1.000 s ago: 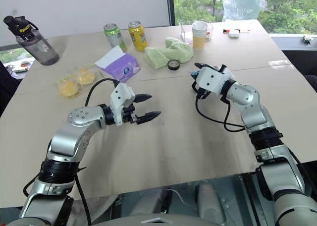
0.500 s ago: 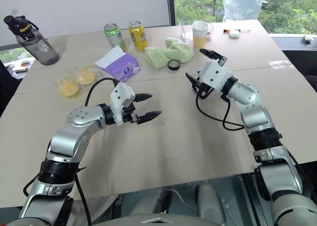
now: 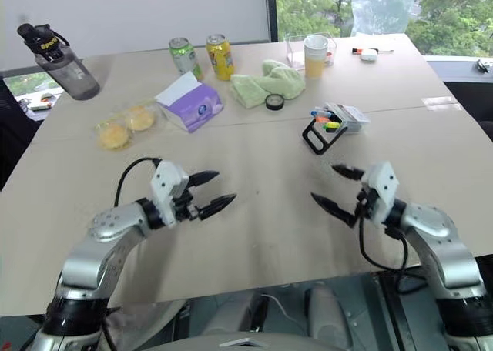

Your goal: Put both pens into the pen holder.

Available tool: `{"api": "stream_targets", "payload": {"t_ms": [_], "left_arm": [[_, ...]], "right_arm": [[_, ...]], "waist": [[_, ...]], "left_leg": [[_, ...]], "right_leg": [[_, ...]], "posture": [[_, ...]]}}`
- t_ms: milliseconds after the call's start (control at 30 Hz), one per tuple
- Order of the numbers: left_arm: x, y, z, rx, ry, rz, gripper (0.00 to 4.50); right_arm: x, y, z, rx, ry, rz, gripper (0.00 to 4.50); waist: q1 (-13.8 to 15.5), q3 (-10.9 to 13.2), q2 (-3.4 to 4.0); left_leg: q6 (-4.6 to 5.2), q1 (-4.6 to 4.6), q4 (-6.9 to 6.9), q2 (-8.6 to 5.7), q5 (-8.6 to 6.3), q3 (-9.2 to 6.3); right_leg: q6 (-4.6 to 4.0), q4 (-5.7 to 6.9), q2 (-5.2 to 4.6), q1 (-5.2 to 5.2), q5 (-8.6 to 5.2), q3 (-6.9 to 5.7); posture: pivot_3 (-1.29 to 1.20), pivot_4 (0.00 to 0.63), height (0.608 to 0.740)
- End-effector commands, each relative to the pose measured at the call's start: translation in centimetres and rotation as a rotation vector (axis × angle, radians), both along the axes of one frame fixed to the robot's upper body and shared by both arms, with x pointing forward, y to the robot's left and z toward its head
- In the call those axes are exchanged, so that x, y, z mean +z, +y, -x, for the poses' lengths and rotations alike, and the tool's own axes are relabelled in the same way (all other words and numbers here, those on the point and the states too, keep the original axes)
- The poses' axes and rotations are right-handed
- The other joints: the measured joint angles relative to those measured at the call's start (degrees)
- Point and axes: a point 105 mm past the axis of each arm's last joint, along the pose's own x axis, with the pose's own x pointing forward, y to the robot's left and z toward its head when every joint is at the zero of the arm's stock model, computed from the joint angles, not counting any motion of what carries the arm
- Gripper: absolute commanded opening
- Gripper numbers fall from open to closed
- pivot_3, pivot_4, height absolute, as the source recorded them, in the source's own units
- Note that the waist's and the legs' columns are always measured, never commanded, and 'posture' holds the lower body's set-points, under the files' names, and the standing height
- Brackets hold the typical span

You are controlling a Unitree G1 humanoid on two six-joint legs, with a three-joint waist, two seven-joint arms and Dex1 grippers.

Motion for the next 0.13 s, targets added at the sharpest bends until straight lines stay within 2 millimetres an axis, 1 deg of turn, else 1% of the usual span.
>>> {"api": "stream_targets", "payload": {"t_ms": [33,133], "left_arm": [[0.13,1.53,1.72,0.059,-0.078,0.008,3.92],[-0.07,2.06,2.01,0.093,-0.110,0.009,3.92]], "right_arm": [[-1.24,-1.98,1.84,-0.002,0.070,0.003,4.47],[-2.06,-2.73,2.31,-0.007,0.103,0.018,4.47]], "waist": [[0.3,0.0,0.00],[0.7,0.0,0.02]], "left_leg": [[0.02,0.08,-0.02,0.01,-0.01,-0.01],[0.02,0.07,0.04,0.01,-0.01,-0.02]], "right_leg": [[0.00,-0.15,-0.01,0.15,0.00,-0.02],[0.01,-0.19,-0.02,0.22,0.01,-0.06]], "posture": [[0.00,0.150,0.740],[0.00,0.150,0.740]]}}
